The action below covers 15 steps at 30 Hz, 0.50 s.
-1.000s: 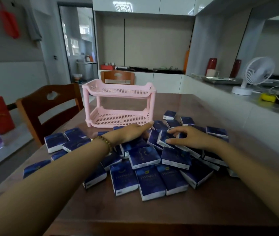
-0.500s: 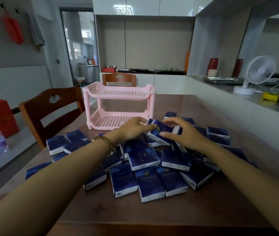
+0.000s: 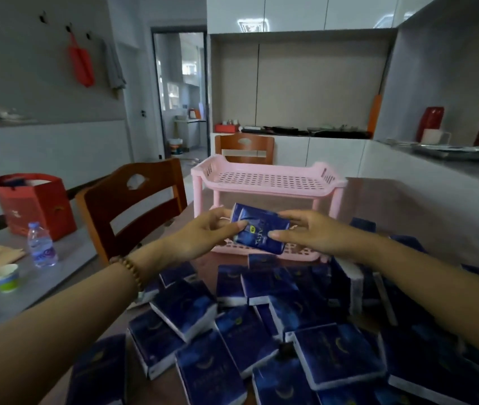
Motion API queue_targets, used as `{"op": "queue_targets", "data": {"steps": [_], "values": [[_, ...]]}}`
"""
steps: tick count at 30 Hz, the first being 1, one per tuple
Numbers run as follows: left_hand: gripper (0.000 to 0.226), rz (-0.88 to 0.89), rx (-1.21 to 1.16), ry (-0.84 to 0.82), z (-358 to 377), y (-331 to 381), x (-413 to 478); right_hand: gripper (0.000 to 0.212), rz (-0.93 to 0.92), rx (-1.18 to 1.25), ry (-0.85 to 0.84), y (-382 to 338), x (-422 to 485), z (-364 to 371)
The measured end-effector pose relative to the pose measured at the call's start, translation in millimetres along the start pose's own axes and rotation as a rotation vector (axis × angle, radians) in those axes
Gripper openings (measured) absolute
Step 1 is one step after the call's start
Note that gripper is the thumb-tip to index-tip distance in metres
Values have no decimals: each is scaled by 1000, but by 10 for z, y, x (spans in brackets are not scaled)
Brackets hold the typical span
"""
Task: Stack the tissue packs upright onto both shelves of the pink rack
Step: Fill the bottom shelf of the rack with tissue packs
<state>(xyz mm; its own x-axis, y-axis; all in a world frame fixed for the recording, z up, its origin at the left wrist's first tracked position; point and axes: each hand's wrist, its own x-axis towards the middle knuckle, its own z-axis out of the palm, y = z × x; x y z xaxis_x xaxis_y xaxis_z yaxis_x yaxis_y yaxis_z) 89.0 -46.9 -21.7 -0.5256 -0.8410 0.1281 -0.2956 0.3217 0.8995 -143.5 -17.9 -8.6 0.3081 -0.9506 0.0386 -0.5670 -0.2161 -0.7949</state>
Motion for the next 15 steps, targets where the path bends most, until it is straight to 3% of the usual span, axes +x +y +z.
{"op": "queue_targets", "data": {"steps": [3,8,15], "values": [[31,-18,24,-11,-116,-157,79,41,29,42,-103,-35,222,51],[27,-30,109,24,-250,-268,145,38,62,74,-86,11,496,196],[39,-36,356,399,-486,-459,125,23,51,114,58,83,708,213]]}}
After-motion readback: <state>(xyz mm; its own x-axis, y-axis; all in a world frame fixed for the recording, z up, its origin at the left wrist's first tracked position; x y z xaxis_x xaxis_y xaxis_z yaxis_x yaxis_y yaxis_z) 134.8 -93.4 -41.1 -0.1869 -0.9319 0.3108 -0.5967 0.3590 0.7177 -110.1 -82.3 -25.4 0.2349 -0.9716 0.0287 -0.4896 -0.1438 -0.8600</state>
